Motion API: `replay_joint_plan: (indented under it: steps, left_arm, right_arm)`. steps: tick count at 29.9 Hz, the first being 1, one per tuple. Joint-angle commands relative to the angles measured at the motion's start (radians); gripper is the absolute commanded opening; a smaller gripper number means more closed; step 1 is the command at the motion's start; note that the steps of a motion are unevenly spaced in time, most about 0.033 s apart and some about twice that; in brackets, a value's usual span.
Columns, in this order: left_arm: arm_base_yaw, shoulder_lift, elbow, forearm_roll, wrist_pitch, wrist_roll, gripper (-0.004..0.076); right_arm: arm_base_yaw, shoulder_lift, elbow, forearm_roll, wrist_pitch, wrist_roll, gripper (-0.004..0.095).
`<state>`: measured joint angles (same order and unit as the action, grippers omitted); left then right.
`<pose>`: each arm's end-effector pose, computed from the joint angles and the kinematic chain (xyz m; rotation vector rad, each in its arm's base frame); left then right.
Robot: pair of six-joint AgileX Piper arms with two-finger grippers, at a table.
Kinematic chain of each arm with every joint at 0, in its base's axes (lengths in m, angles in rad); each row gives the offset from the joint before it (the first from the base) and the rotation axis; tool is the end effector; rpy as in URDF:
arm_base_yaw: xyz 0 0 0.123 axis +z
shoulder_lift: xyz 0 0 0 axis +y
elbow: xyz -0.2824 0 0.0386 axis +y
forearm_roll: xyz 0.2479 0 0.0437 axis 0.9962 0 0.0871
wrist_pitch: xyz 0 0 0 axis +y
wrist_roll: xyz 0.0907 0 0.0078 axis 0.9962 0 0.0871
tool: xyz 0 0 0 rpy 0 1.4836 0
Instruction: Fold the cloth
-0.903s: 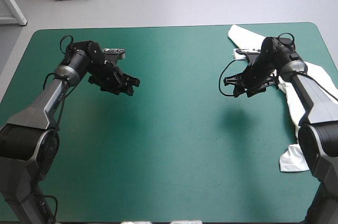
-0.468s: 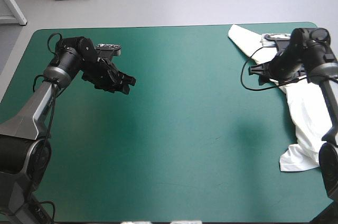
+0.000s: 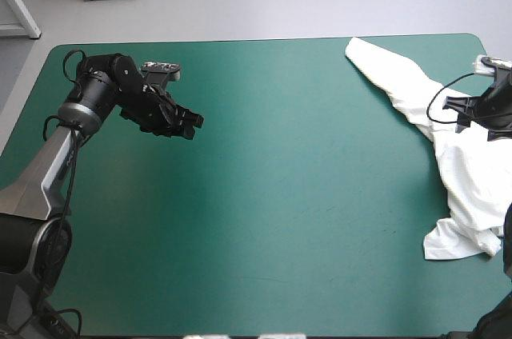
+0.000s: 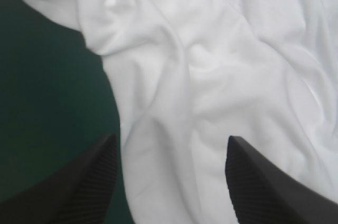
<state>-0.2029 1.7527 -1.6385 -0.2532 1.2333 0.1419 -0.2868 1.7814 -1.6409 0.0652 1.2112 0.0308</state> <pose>0.3562 -0.0953 0.3249 0.4184 2.7860 -0.3701 0.3619 -0.1010 0.3130 0.4663 2.7908 0.0349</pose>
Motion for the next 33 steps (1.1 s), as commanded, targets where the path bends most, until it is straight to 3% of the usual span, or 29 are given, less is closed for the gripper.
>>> replay_joint_plan:
  steps: [1,10,13,15,18,19,24,33]
  left_arm:
    - [0.0,-0.055,-0.025,-0.017,-0.041,0.001,0.038]
    - [0.0,-0.055,-0.025,-0.017,-0.068,0.001,0.038]
    - [0.0,-0.055,-0.025,-0.021,-0.077,0.001,0.038]
    - [0.0,-0.055,-0.025,-0.021,-0.082,0.001,0.038]
    - [0.0,-0.055,-0.025,-0.024,-0.093,0.001,0.038]
    - [0.0,-0.055,-0.025,-0.024,-0.097,0.001,0.038]
    - [0.0,-0.055,-0.025,-0.024,-0.105,0.001,0.0379]
    - [0.0,-0.055,-0.025,-0.024,-0.107,0.001,0.0361]
  right_arm:
    - [-0.009,0.031,-0.029,0.002,-0.057,-0.02,0.0578]
    - [-0.009,0.182,-0.039,-0.022,-0.122,-0.015,0.0582]
    - [-0.009,0.205,-0.046,-0.012,-0.122,-0.011,0.0538]
    - [-0.005,0.219,-0.05,0.016,-0.103,-0.019,0.0421]
    - [0.017,0.226,-0.05,0.066,-0.074,-0.087,0.0057]
    - [0.028,0.226,-0.05,0.068,-0.072,-0.098,-0.0015]
    - [0.123,0.224,-0.056,0.108,-0.067,-0.102,-0.0017]
    - [0.407,0.224,-0.056,0.154,-0.042,-0.109,-0.0017]
